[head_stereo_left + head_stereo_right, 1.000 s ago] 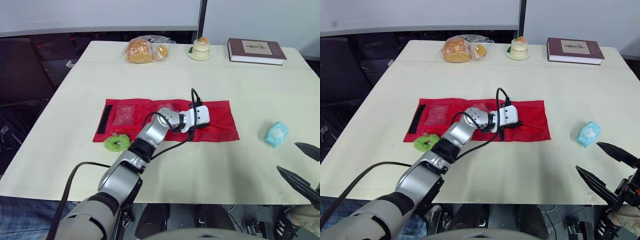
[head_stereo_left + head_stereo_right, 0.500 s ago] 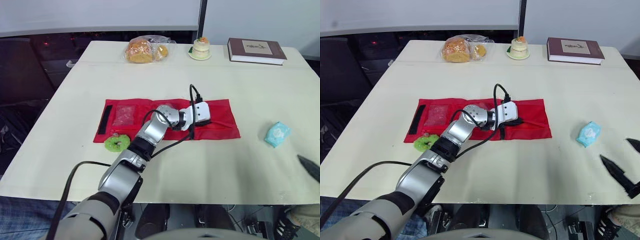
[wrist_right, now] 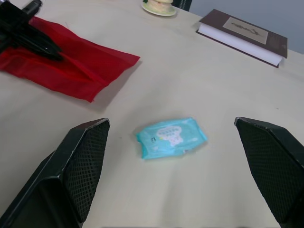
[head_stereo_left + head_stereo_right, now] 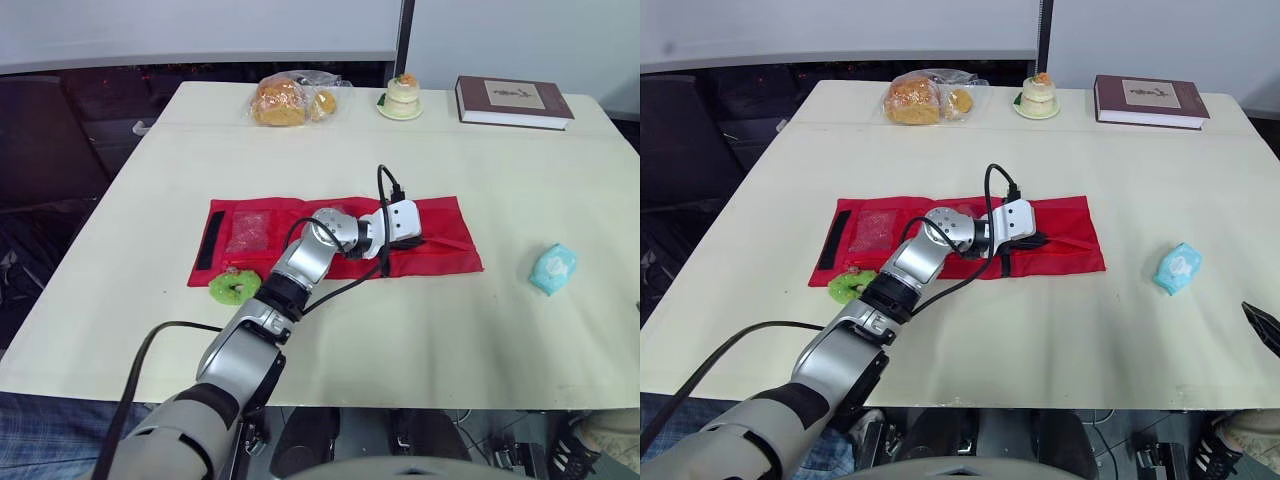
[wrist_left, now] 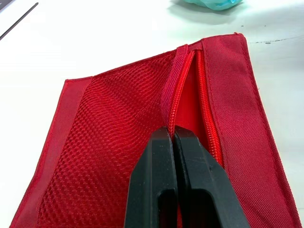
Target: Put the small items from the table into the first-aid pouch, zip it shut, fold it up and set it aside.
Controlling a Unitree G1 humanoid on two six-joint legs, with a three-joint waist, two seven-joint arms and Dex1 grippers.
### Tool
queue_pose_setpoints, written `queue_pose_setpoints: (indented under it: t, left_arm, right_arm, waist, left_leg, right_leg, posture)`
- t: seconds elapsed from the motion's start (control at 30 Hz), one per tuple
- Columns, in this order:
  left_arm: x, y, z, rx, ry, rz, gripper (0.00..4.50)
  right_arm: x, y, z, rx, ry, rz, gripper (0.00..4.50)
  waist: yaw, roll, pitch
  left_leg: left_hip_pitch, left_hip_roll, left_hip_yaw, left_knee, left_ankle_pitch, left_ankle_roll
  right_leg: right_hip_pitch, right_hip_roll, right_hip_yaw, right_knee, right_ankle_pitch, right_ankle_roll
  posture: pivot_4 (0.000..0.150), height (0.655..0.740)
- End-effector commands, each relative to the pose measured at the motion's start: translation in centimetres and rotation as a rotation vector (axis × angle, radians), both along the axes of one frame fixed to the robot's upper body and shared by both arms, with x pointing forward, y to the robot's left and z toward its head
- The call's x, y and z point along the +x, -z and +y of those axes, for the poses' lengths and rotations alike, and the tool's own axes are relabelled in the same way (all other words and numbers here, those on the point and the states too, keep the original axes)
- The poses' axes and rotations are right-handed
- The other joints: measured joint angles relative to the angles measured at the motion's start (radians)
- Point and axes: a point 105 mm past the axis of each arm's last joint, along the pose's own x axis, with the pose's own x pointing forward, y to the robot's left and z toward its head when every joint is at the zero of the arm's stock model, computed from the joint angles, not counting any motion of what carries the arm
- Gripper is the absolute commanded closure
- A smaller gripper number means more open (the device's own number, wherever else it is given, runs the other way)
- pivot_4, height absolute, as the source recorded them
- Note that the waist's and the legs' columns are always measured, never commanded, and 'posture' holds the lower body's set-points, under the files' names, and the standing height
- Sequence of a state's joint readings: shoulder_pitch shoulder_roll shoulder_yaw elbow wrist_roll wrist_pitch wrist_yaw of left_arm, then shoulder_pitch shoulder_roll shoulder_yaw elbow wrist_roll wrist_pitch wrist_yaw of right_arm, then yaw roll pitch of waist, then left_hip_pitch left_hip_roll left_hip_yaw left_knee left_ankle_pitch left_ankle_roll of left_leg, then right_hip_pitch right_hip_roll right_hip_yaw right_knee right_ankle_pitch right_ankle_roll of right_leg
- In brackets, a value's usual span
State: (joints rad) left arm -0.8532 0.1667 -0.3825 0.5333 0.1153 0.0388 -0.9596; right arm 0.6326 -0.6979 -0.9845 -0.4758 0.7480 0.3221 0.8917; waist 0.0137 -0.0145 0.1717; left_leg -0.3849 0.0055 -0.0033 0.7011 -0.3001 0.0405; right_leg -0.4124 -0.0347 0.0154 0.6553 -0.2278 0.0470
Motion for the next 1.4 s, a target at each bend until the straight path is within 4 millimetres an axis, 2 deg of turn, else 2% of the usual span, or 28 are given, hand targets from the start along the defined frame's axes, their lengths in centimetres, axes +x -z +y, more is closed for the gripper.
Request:
queue_pose_setpoints:
  t: [0.03, 0.1, 0.17, 0.27, 0.4, 0.57, 0.73, 0.83, 0.93, 1.07, 1.1, 1.2, 1.23, 1.4]
  left_arm:
    - [-0.3, -1.8, -0.7, -0.043, 0.029, -0.051, 4.48]
    - [-0.3, -1.9, -0.8, -0.045, 0.028, -0.052, 4.48]
    - [-0.2, -1.9, -0.8, -0.046, 0.027, -0.053, 4.48]
    - [-0.2, -2.0, -0.9, -0.047, 0.025, -0.055, 4.48]
    - [-0.2, -2.1, -1.0, -0.049, 0.024, -0.056, 4.48]
    - [-0.2, -2.1, -1.0, -0.047, 0.025, -0.058, 4.48]
    - [-0.2, -2.2, -1.1, -0.044, 0.028, -0.06, 4.48]
    - [0.0, -2.4, -1.1, -0.044, 0.025, -0.063, 4.5]
    - [0.1, -2.4, -1.0, -0.043, 0.021, -0.065, 4.5]
    - [0.1, -2.3, -1.0, -0.043, 0.022, -0.062, 4.5]
    - [0.1, -2.3, -1.0, -0.043, 0.023, -0.061, 4.5]
    - [0.1, -2.3, -1.0, -0.044, 0.023, -0.06, 4.5]
    - [0.1, -2.3, -1.0, -0.045, 0.022, -0.059, 4.5]
    - [0.3, -2.5, -0.9, -0.045, 0.021, -0.058, 4.5]
  right_arm:
    - [1.2, 1.2, 0.4, -0.026, 0.057, 0.019, 0.0]
    - [2.4, 2.8, 0.5, -0.043, 0.11, 0.055, 0.0]
    - [3.9, 4.2, 1.5, 0.01, 0.154, 0.064, 0.0]
    - [5.9, 5.8, 1.8, 0.074, 0.267, 0.09, 0.0]
    - [7.7, 7.2, 2.2, 0.145, 0.373, 0.132, 0.0]
    - [9.5, 8.1, 3.3, 0.233, 0.418, 0.161, 0.0]
    - [10.4, 9.2, 3.7, 0.257, 0.453, 0.203, 0.0]
    - [10.6, 9.3, 3.6, 0.256, 0.473, 0.198, 0.7]
    - [10.7, 9.3, 3.1, 0.236, 0.488, 0.186, 2.25]
    - [10.5, 9.3, 2.1, 0.201, 0.517, 0.18, 4.07]
    - [10.4, 9.3, 1.9, 0.183, 0.517, 0.178, 4.4]
    - [10.2, 8.5, 1.7, 0.154, 0.478, 0.152, 4.47]
    - [10.1, 7.9, 2.4, 0.151, 0.408, 0.139, 4.47]
    - [7.8, 4.7, 8.4, 0.206, -0.049, 0.162, 4.47]
  waist:
    - [0.0, 0.0, 0.0]
    - [-0.001, 0.0, 0.0]
    - [0.0, 0.0, 0.0]
    - [0.0, 0.001, 0.0]
    - [0.0, 0.002, 0.0]
    - [0.0, 0.002, -0.001]
    - [0.0, 0.002, -0.001]
    - [-0.001, 0.002, -0.001]
    - [-0.001, 0.002, -0.001]
    - [-0.002, 0.002, -0.001]
    - [-0.002, 0.002, -0.001]
    - [0.0, 0.002, -0.001]
    - [0.0, 0.003, -0.001]
    - [-0.003, 0.003, -0.001]
  left_leg:
    - [0.0, 0.0, 0.0, 0.0, 0.0, 0.0]
    - [0.0, 0.0, 0.0, 0.0, 0.0, 0.0]
    - [0.0, 0.0, 0.0, 0.0, 0.0, 0.0]
    - [0.0, 0.0, 0.0, 0.0, 0.0, 0.0]
    - [-0.003, 0.0, 0.0, 0.0, 0.0, 0.0]
    - [-0.005, 0.0, -0.001, 0.0, 0.0, 0.0]
    - [-0.006, -0.001, -0.001, 0.0, 0.0, 0.0]
    - [-0.006, -0.001, -0.001, 0.0, 0.0, 0.0]
    - [-0.006, -0.001, -0.001, 0.0, 0.0, 0.0]
    - [-0.005, -0.001, -0.001, 0.0, 0.0, 0.0]
    - [-0.005, -0.001, 0.0, 0.0, 0.0, 0.0]
    - [-0.006, -0.001, 0.0, 0.0, 0.0, 0.0]
    - [-0.006, -0.002, -0.001, 0.0, 0.0, 0.0]
    - [-0.006, -0.002, -0.002, 0.0, 0.0, 0.0]
  right_leg:
    - [0.0, 0.0, 0.0, 0.0, 0.0, 0.0]
    - [0.0, 0.0, 0.0, 0.0, 0.0, 0.0]
    - [0.0, 0.0, 0.0, 0.0, 0.0, 0.0]
    - [-0.001, 0.0, 0.0, 0.001, 0.001, -0.002]
    - [-0.004, 0.0, 0.0, 0.001, 0.005, 0.0]
    - [-0.006, 0.0, -0.001, 0.001, 0.005, 0.0]
    - [-0.006, 0.0, -0.001, 0.001, 0.005, 0.0]
    - [-0.006, 0.0, -0.001, 0.001, 0.005, 0.0]
    - [-0.006, 0.0, -0.001, 0.001, 0.005, 0.0]
    - [-0.006, 0.0, -0.001, 0.001, 0.005, 0.0]
    - [-0.006, 0.0, -0.001, 0.001, 0.005, 0.0]
    - [-0.006, 0.0, 0.0, 0.001, 0.005, 0.0]
    - [-0.006, 0.0, 0.0, 0.001, 0.005, 0.0]
    - [-0.006, 0.001, -0.001, 0.001, 0.005, 0.001]
  posture:
    - [0.15, 0.74]
    - [0.15, 0.74]
    - [0.15, 0.74]
    - [0.15, 0.74]
    - [0.15, 0.74]
    - [0.15, 0.74]
    - [0.15, 0.74]
    - [0.15, 0.74]
    - [0.15, 0.74]
    - [0.15, 0.74]
    - [0.15, 0.74]
    - [0.15, 0.74]
    - [0.15, 0.74]
    - [0.15, 0.74]
